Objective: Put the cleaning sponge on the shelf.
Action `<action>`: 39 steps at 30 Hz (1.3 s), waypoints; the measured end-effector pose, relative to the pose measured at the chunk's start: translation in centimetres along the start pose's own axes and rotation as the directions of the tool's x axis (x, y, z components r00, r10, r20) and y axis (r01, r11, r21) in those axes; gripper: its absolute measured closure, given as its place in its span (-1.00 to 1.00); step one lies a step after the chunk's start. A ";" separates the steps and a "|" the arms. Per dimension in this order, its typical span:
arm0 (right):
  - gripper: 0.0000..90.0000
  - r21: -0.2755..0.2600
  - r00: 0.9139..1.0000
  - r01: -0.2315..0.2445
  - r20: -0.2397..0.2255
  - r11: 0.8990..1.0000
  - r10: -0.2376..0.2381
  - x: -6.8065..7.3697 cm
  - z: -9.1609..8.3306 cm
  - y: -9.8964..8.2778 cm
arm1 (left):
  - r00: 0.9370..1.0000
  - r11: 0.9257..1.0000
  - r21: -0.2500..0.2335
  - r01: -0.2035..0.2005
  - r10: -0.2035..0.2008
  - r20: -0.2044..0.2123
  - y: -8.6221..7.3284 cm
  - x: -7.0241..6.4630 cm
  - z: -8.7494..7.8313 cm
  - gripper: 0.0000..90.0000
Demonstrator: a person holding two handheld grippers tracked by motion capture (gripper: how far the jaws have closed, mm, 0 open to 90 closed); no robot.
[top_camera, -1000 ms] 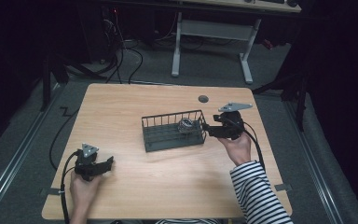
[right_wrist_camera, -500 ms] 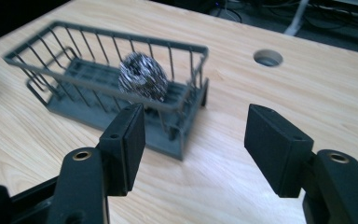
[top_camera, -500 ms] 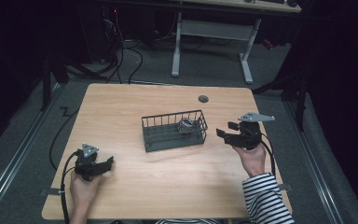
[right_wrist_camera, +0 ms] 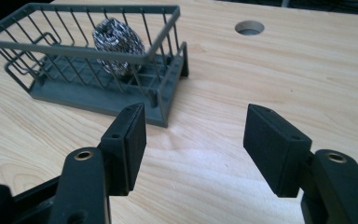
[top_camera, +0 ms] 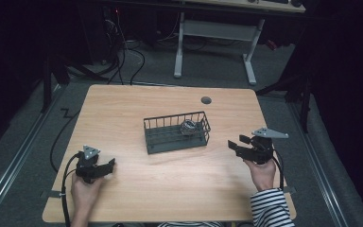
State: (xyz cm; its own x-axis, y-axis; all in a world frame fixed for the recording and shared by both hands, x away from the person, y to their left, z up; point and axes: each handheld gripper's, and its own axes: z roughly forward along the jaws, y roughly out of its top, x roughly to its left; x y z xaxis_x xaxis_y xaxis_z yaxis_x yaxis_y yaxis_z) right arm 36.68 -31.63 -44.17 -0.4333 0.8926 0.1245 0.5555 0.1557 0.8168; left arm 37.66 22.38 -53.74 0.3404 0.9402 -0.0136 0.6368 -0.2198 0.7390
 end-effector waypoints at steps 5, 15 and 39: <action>-0.11 0.006 1.000 -0.029 0.007 1.000 0.029 -0.5 0.3 -1.8 | 1.000 1.000 0.000 0.000 0.000 0.000 0.0 0.0 0.0 -0.43; -0.11 0.032 0.997 -0.069 0.028 0.997 0.068 -1.2 1.4 -4.9 | 1.000 1.000 0.000 0.000 0.000 0.000 0.0 0.0 0.0 -0.43; -0.19 0.147 0.983 0.031 0.172 0.989 -0.056 -0.8 3.9 -8.1 | 1.000 1.000 0.000 0.000 0.000 0.000 0.0 0.0 0.0 -0.43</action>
State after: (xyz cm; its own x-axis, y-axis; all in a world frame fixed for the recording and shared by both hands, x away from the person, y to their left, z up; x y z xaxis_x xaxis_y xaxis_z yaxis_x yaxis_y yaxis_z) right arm 35.34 -31.97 -53.07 -0.3351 0.9420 -0.0209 0.6401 0.2439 0.7285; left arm 37.65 22.37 -53.74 0.3400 0.9403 -0.0139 0.6369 -0.2194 0.7391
